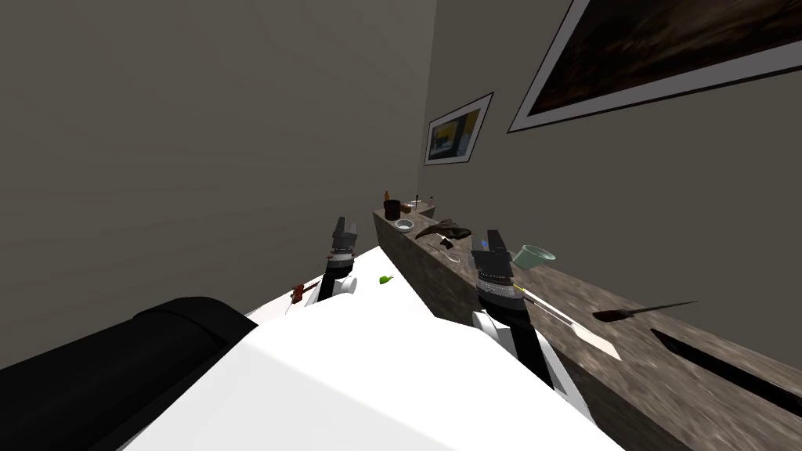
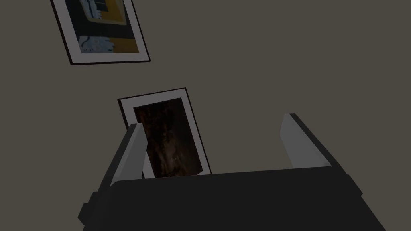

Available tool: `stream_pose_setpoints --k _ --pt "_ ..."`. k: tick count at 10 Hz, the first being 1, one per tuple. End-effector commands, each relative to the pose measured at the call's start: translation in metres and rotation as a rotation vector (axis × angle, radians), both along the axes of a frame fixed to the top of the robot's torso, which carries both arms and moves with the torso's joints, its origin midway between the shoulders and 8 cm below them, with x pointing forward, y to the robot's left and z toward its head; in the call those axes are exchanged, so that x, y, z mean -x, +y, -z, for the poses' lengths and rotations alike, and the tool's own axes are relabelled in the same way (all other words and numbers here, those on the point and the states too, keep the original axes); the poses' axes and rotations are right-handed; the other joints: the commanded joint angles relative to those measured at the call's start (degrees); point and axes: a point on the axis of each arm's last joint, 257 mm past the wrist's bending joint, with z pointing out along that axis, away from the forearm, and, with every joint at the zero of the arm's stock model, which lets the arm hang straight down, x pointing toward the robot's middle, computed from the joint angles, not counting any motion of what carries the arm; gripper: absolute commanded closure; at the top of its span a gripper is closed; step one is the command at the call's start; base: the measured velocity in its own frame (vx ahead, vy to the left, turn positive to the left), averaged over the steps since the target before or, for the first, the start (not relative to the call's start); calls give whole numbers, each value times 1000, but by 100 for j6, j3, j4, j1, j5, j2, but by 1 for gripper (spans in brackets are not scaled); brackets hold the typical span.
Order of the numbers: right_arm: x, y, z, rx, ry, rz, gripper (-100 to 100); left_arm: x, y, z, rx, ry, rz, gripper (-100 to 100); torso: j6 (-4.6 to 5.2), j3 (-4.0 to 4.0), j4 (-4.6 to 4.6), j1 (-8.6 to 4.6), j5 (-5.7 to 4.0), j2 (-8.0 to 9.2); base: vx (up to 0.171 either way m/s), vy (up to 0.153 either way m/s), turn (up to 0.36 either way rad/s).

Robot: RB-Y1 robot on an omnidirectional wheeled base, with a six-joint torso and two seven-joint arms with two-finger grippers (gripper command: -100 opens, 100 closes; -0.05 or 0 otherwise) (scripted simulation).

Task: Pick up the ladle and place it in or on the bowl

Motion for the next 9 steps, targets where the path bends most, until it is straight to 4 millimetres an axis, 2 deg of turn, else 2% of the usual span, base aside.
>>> stream_pose_setpoints --k 1,6,9 --pt "-6 5 10 27 36 -32 -100 0 0 0 0 0 0 0 0 0 0 0 0 0 55 -14 84" --pt "-16 15 30 107 98 -92 -100 0 0 0 0 0 0 0 0 -1 0 1 0 -2 49 -14 41" --pt "-27 19 51 162 162 -135 -100 0 0 0 0 0 0 0 2 -2 -1 3 1 -2 53 -11 53"
